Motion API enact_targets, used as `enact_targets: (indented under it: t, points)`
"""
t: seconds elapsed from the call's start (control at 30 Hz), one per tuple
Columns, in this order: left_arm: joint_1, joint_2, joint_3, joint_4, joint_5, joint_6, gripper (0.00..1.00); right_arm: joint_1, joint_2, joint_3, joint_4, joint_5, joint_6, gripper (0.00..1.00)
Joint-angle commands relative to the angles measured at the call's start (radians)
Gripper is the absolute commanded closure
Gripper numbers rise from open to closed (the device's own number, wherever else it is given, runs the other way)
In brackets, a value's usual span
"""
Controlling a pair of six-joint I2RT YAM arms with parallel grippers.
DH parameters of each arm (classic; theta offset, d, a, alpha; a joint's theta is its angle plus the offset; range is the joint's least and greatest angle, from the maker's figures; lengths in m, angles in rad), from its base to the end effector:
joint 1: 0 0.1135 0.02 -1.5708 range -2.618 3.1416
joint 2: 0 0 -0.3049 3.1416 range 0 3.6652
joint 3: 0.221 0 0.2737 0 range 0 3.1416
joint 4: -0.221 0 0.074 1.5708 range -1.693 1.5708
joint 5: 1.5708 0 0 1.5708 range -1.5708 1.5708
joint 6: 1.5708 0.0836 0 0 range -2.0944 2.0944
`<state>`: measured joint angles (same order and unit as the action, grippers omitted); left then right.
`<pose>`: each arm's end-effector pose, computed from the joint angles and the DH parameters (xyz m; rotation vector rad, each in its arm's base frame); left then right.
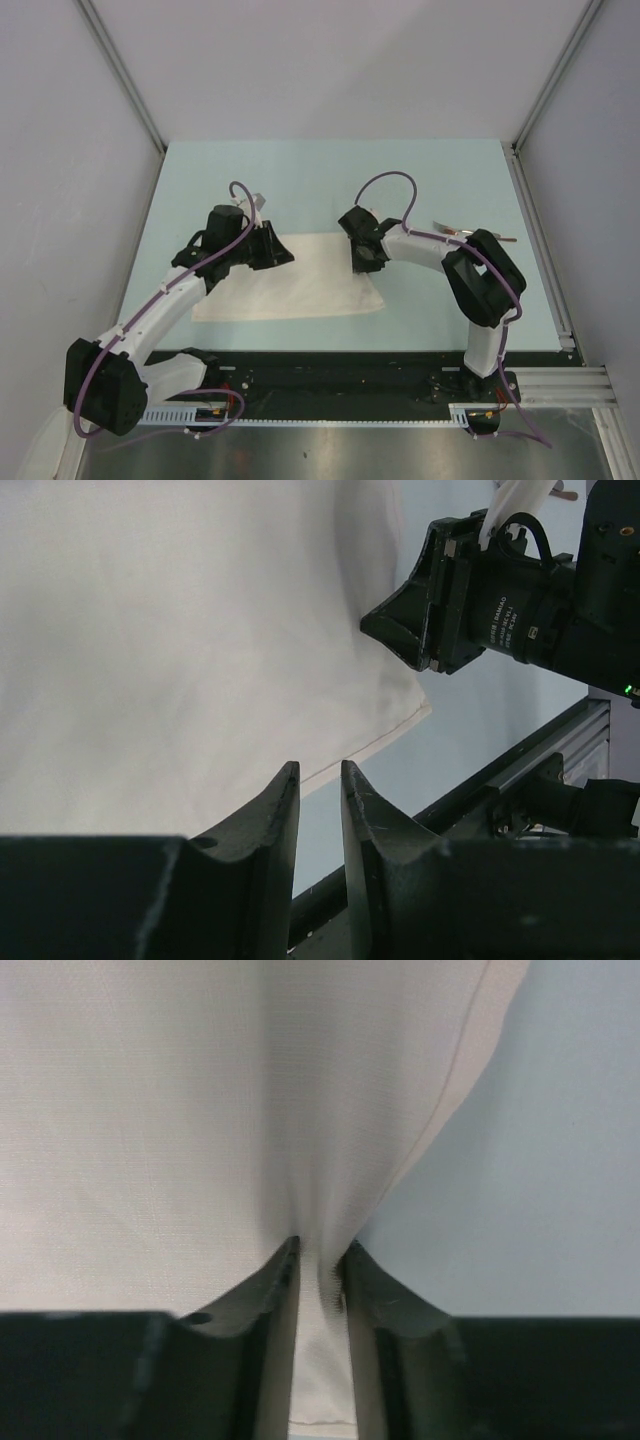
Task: Fold the napkin into a case and place the utensils inside
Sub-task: Pick up the rectangle-folded napkin from the center of the board, then fold the rectangle-folded napkin at the center of the board.
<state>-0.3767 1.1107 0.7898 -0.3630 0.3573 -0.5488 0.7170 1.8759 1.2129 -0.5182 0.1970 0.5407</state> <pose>0.2450 -0.1284 0.2632 -0.0011 2.3610 -0.8789 0.3260 0.2625 0.1429 -0.1860 2.7051 0.0980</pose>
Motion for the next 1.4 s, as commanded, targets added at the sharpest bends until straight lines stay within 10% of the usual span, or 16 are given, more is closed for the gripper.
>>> enact_targets:
  t: [0.0, 0.2, 0.63, 1.37]
  points:
    - [-0.001, -0.008, 0.054, 0.012, 0.029, 0.016, 0.72, -0.033, 0.045, -0.072, 0.038, -0.064, -0.001, 0.78]
    - [-0.001, 0.009, 0.049, 0.01, 0.016, 0.02, 0.72, -0.12, -0.066, -0.15, -0.011, 0.024, -0.051, 0.99]
    - [0.015, 0.086, 0.028, 0.059, 0.043, 0.003, 0.72, -0.343, -0.353, -0.197, -0.143, 0.064, -0.2, 1.0]
    - [0.2, 0.046, -0.041, -0.083, -0.141, -0.01, 0.73, 0.159, 0.175, 0.468, -0.14, -0.117, 0.157, 1.0]
